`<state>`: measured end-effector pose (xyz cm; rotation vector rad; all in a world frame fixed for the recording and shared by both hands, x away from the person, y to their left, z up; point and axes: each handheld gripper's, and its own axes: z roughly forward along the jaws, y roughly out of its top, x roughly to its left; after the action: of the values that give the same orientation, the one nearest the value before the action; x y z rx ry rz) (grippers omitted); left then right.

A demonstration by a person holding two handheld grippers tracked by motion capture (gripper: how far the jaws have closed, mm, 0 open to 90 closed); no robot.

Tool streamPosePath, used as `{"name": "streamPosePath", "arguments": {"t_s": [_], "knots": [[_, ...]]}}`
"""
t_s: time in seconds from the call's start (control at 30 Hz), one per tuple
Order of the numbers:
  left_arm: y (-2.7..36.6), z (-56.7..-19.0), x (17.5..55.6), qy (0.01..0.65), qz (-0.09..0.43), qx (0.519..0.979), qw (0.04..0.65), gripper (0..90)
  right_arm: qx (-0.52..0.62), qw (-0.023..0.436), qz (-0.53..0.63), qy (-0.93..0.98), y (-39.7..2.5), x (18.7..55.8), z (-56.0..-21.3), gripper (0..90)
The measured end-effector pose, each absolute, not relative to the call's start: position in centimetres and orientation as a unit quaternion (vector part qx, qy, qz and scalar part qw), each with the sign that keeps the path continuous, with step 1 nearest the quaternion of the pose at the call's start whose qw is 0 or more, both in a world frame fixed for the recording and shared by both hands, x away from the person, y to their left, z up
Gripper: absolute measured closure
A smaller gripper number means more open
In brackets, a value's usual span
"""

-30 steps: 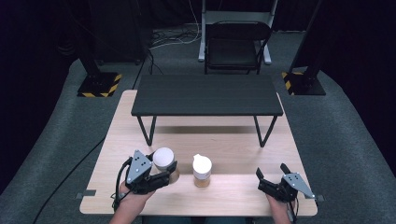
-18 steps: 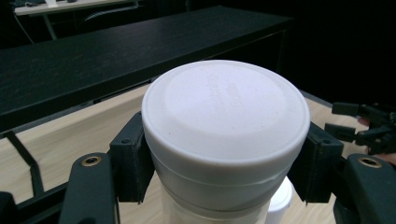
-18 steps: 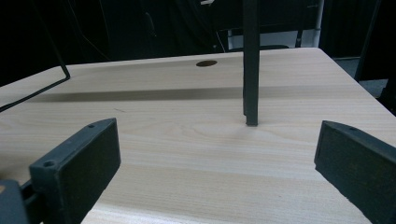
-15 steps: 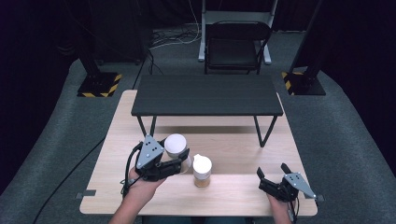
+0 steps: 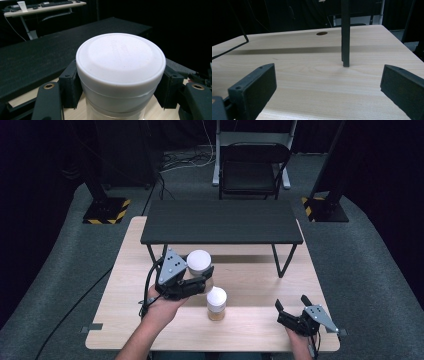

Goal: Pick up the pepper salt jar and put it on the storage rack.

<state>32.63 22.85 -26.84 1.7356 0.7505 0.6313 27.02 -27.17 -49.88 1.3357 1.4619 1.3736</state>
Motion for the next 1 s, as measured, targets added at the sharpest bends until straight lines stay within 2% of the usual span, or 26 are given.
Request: {"name": "streamPosePath", "arguments": {"t_s": [0.5, 1.0], "knots": [[20.6, -23.0, 35.0, 0.304, 0.282, 0.736, 0.535, 33.5, 0.522, 0.351, 0.538, 0.562, -27.5, 27.1, -49.9, 0.0], [19.2, -21.4, 37.7, 0.341, 0.313, 0.710, 0.531, 33.6, 0.523, 0.345, 0.545, 0.557, -27.7, 27.1, -50.1, 0.0]]}}
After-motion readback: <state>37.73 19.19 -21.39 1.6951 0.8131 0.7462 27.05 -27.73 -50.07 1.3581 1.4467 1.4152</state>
